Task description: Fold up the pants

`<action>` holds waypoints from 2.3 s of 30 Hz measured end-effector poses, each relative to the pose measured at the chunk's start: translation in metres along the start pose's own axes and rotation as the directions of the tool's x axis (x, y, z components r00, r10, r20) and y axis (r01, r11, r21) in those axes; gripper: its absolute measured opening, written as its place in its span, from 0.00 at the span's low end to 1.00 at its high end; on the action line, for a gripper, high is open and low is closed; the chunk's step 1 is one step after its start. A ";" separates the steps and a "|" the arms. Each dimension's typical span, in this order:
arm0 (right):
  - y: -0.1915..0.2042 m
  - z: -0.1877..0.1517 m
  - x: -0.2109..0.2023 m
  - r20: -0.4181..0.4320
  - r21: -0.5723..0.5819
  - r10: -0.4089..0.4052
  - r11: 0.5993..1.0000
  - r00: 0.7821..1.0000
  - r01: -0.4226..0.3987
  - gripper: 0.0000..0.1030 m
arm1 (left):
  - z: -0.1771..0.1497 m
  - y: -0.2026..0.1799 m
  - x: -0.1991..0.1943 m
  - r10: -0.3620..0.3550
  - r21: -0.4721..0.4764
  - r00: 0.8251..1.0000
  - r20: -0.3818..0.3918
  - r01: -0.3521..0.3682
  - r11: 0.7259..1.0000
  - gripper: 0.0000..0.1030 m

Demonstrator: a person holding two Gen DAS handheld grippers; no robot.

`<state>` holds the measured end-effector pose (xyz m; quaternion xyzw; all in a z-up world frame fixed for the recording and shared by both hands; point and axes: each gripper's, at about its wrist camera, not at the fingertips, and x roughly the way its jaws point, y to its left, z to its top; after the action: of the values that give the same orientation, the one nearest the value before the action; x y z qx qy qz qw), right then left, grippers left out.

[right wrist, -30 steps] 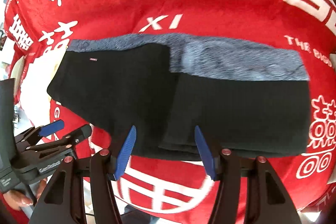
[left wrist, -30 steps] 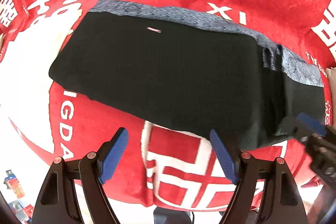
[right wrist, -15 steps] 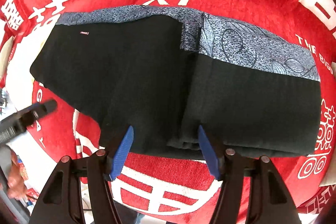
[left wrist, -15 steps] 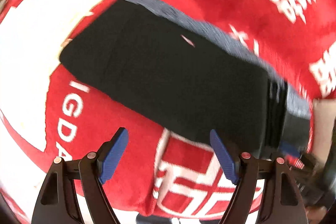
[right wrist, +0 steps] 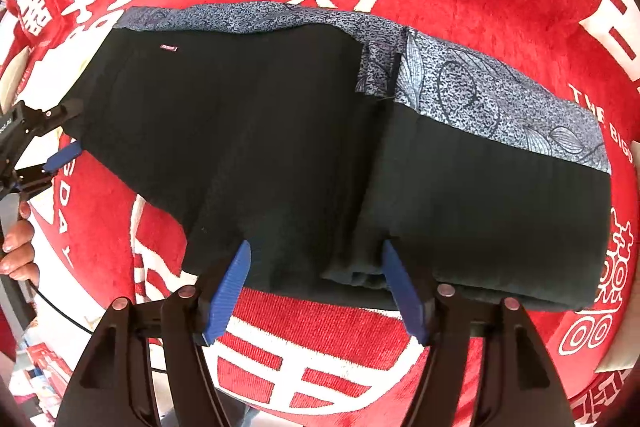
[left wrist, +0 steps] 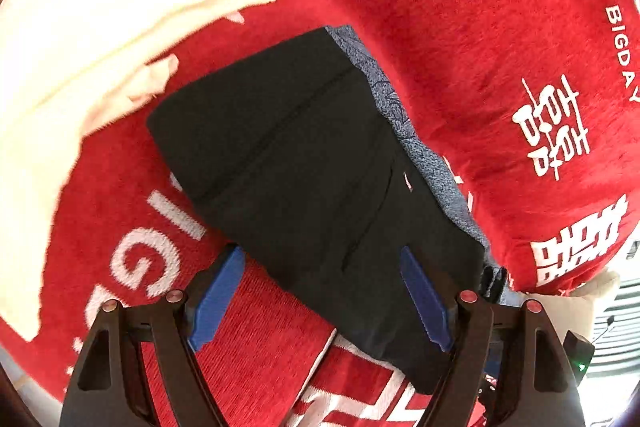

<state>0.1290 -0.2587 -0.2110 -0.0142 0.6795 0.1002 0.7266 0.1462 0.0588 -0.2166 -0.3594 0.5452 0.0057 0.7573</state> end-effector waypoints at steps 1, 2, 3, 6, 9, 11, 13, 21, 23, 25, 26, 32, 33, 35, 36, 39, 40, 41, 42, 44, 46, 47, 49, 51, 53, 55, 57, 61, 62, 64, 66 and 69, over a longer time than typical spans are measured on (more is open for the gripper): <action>0.000 0.000 0.000 0.001 -0.002 -0.002 1.000 1.000 0.002 0.70 | 0.000 0.001 0.002 -0.004 -0.001 1.000 0.005 0.004 1.000 0.78; 0.001 -0.001 0.000 0.003 -0.006 -0.004 1.000 1.000 0.004 0.70 | 0.000 0.001 0.003 -0.008 0.000 1.000 0.013 0.008 1.000 0.78; 0.001 -0.002 0.000 0.005 -0.009 -0.006 1.000 1.000 0.006 0.71 | 0.001 0.001 0.002 -0.014 0.004 1.000 0.020 0.014 1.000 0.78; 0.002 -0.003 0.000 0.009 -0.016 -0.010 1.000 1.000 0.010 0.71 | 0.005 0.000 0.002 -0.034 -0.009 0.999 0.024 0.034 0.999 0.78; 0.002 -0.003 0.000 0.008 -0.013 -0.011 1.000 1.000 0.011 0.71 | 0.010 -0.004 -0.002 -0.076 -0.017 0.996 0.044 0.077 0.997 0.78; 0.003 -0.003 0.001 0.009 -0.012 -0.011 1.000 1.000 0.011 0.71 | 0.013 -0.004 -0.002 -0.089 -0.017 0.994 0.060 0.090 0.996 0.78; 0.004 -0.003 0.001 0.012 -0.015 -0.014 1.000 1.000 0.015 0.71 | 0.016 0.000 0.009 -0.064 -0.035 0.997 0.039 0.066 0.997 0.78; 0.007 0.000 -0.009 0.022 -0.039 -0.033 0.999 0.999 0.034 0.71 | 0.016 -0.017 0.014 0.130 0.009 0.988 0.085 -0.132 0.991 0.43; 0.009 0.005 -0.019 0.037 -0.042 -0.038 0.998 0.999 0.040 0.71 | 0.015 -0.021 0.013 0.171 0.047 0.981 0.087 -0.175 0.983 0.32; 0.012 0.017 -0.038 0.064 -0.045 -0.005 0.999 0.998 0.007 0.71 | 0.012 -0.035 0.010 0.219 0.127 0.969 0.112 -0.232 0.964 0.30; 0.015 0.024 -0.045 0.071 -0.050 0.014 0.999 0.997 -0.010 0.71 | 0.008 -0.044 0.009 0.249 0.183 0.959 0.136 -0.272 0.945 0.28; 0.044 0.109 -0.061 0.011 -0.085 0.225 0.971 0.974 -0.223 0.76 | -0.023 -0.093 0.005 0.346 0.438 0.888 0.304 -0.452 0.777 0.27; 0.051 0.121 -0.060 -0.001 -0.093 0.247 0.965 0.969 -0.246 0.76 | -0.026 -0.097 0.007 0.353 0.466 0.880 0.319 -0.470 0.750 0.27; 0.075 0.154 -0.057 -0.043 -0.119 0.289 0.949 0.956 -0.292 0.77 | -0.029 -0.102 0.009 0.363 0.498 0.868 0.337 -0.492 0.714 0.27; 0.090 0.168 -0.053 -0.075 -0.137 0.307 0.939 0.949 -0.315 0.78 | -0.031 -0.103 0.010 0.365 0.514 0.864 0.346 -0.500 0.697 0.27; 0.138 0.201 -0.040 -0.151 -0.205 0.328 0.912 0.932 -0.355 0.79 | -0.033 -0.106 0.011 0.372 0.542 0.854 0.364 -0.519 0.661 0.27; 0.156 0.212 -0.033 -0.183 -0.230 0.329 0.902 0.926 -0.366 0.79 | -0.035 -0.107 0.011 0.374 0.550 0.851 0.369 -0.524 0.650 0.27; 0.169 0.218 -0.028 -0.206 -0.243 0.325 0.897 0.923 -0.370 0.79 | -0.036 -0.108 0.011 0.375 0.556 0.848 0.374 -0.528 0.641 0.27; 0.185 0.225 -0.021 -0.241 -0.259 0.321 0.888 0.916 -0.379 0.79 | -0.037 -0.109 0.011 0.375 0.562 0.847 0.378 -0.532 0.634 0.27; 0.214 0.233 -0.007 -0.314 -0.289 0.298 0.874 0.901 -0.390 0.80 | -0.039 -0.112 0.012 0.377 0.570 0.841 0.388 -0.540 0.619 0.27; 0.241 0.237 0.007 -0.350 -0.332 0.249 0.868 0.903 -0.369 0.80 | -0.040 -0.114 0.011 0.375 0.574 0.838 0.396 -0.545 0.611 0.27; 0.253 0.238 0.016 -0.380 -0.351 0.219 0.865 0.899 -0.359 0.80 | -0.041 -0.115 0.011 0.375 0.576 0.837 0.400 -0.547 0.608 0.27; 0.266 0.237 0.033 -0.418 -0.371 0.147 0.873 0.897 -0.316 0.80 | -0.042 -0.115 0.012 0.375 0.578 0.833 0.407 -0.553 0.600 0.27; 0.271 0.234 0.051 -0.459 -0.381 0.080 0.882 0.885 -0.277 0.80 | -0.042 -0.115 0.012 0.376 0.581 0.829 0.414 -0.559 0.592 0.27; 0.269 0.230 0.061 -0.480 -0.378 0.045 0.891 0.876 -0.253 0.66 | -0.042 -0.116 0.012 0.378 0.582 0.828 0.415 -0.560 0.589 0.27; 0.258 0.228 0.063 -0.486 -0.346 0.067 0.901 0.872 -0.262 0.23 | -0.041 -0.115 0.014 0.384 0.579 0.833 0.398 -0.553 0.599 0.27; 0.243 0.225 0.052 -0.446 -0.319 0.129 0.902 0.886 -0.292 0.16 | -0.043 -0.119 0.012 0.368 0.584 0.839 0.402 -0.544 0.603 0.27; 0.205 0.216 0.022 -0.361 -0.258 0.281 0.887 0.889 -0.384 0.15 | -0.049 -0.136 -0.006 0.290 0.597 0.871 0.396 -0.484 0.639 0.27; 0.194 0.213 0.015 -0.341 -0.236 0.321 0.880 0.883 -0.411 0.15 | -0.051 -0.142 -0.011 0.271 0.601 0.878 0.395 -0.470 0.647 0.27; 0.170 0.207 -0.007 -0.284 -0.194 0.409 0.862 0.867 -0.469 0.15 | -0.055 -0.155 -0.022 0.221 0.613 0.897 0.383 -0.425 0.666 0.27; 0.145 0.195 -0.028 -0.222 -0.162 0.482 0.839 0.848 -0.519 0.15 | -0.058 -0.168 -0.031 0.178 0.625 0.913 0.367 -0.384 0.680 0.27; 0.099 0.180 -0.057 -0.127 -0.107 0.567 0.808 0.814 -0.580 0.15 | -0.071 -0.194 -0.041 0.113 0.669 0.932 0.345 -0.328 0.667 0.27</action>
<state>0.2870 -0.1406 -0.1295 0.1358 0.6749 0.3619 0.6285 0.1493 -0.1084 -0.0886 0.0379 0.4335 -0.0647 0.8980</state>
